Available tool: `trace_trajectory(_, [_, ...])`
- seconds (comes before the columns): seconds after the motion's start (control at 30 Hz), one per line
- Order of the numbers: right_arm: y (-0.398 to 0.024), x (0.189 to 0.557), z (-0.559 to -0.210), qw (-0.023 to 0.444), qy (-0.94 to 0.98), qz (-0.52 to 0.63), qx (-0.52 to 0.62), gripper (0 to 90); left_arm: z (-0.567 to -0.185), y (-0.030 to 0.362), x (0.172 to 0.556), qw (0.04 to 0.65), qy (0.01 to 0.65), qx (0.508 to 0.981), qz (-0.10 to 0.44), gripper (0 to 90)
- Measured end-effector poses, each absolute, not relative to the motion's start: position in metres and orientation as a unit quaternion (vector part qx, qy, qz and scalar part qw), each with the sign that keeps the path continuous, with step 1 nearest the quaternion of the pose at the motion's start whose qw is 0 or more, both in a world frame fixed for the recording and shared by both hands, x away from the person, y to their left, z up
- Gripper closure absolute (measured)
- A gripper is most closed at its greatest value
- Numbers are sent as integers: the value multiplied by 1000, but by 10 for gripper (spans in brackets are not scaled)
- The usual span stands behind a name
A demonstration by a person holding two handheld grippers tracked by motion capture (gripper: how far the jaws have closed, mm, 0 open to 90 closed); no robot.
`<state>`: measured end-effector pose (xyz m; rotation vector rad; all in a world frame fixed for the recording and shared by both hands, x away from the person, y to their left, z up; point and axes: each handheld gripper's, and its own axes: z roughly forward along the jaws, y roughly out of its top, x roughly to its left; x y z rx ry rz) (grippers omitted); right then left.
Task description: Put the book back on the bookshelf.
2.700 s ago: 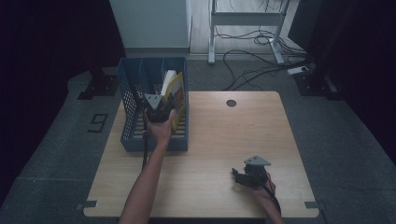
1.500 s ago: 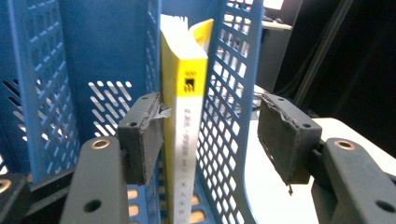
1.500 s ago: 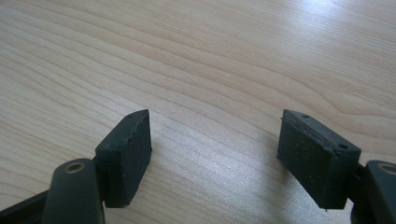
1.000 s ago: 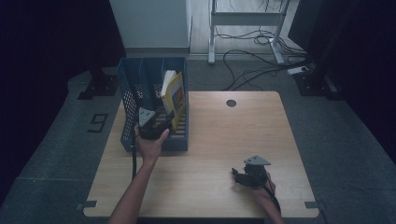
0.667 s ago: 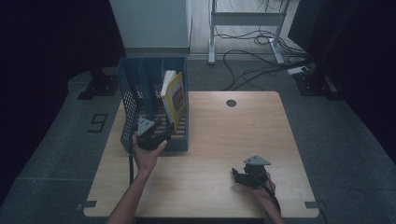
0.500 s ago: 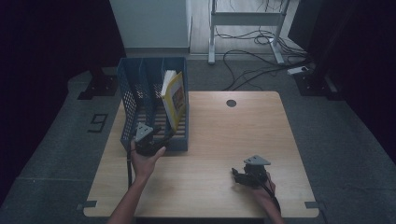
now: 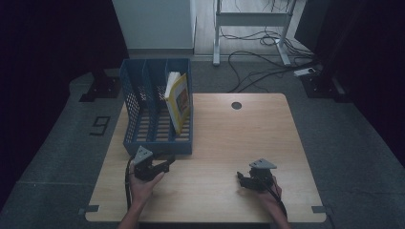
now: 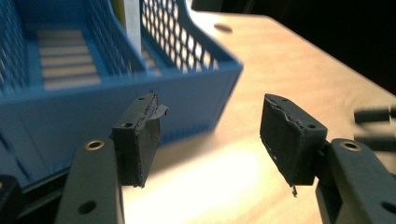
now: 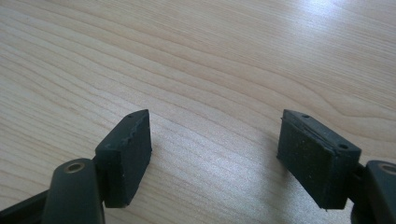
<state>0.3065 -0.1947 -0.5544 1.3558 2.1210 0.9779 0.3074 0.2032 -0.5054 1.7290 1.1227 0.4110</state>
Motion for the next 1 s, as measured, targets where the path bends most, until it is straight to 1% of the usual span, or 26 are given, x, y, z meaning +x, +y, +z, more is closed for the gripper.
trace_trajectory(0.13, [-195, 306, -554, 219, 766, 353, 490, 250, -521, 205, 299, 486, 464, 723, 160, 380])
trace_trajectory(0.27, [-195, 307, -554, 219, 766, 353, 490, 250, -528, 205, 299, 473, 465, 732, 154, 382])
trace_trajectory(0.33, [-195, 307, -554, 219, 766, 353, 490, 249, -529, 206, 299, 475, 466, 731, 149, 384])
trace_trajectory(0.5, [-195, 307, -554, 219, 766, 353, 490, 249, -530, 203, 297, 467, 461, 737, 162, 384])
trace_trajectory(0.67, [-195, 307, -554, 219, 766, 353, 490, 249, -532, 202, 296, 465, 461, 739, 160, 383])
trace_trajectory(1.0, [-194, 308, -555, 218, 769, 351, 488, 217, -541, 203, 295, 455, 466, 743, 153, 382])
